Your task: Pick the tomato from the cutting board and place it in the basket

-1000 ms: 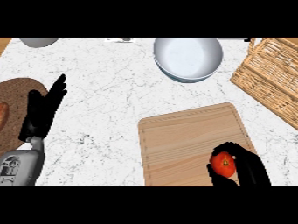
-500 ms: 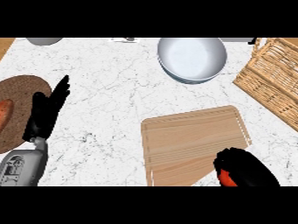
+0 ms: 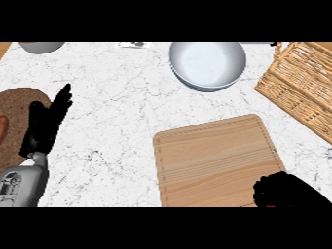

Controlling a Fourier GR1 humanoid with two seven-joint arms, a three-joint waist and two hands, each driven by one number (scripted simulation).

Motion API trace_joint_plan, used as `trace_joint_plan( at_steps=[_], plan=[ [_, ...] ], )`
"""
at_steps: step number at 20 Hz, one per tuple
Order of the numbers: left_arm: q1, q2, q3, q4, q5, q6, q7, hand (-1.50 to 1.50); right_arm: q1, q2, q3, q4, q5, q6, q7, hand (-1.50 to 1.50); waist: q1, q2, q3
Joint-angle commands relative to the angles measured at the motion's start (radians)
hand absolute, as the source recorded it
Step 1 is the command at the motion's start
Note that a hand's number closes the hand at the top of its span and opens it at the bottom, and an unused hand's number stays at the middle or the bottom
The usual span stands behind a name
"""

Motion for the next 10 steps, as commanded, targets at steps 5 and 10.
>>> trace_joint_plan(
  at_steps=[5, 10],
  plan=[
    [0.042, -0.002, -0.002, -0.007, 0.003, -0.012, -0.017, 0.00, 0.143, 0.029, -0.158, -0.329, -0.480, 0.201, 0.025, 1.50, -0.019, -0.002, -0.001],
    [0.023, -0.008, -0.001, -0.006, -0.017, 0.016, -0.016, 0.00, 0.142, 0.013, -0.402, -0.530, -0.799, 0.292, 0.186, 1.50, -0.016, 0.001, -0.001]
  ],
)
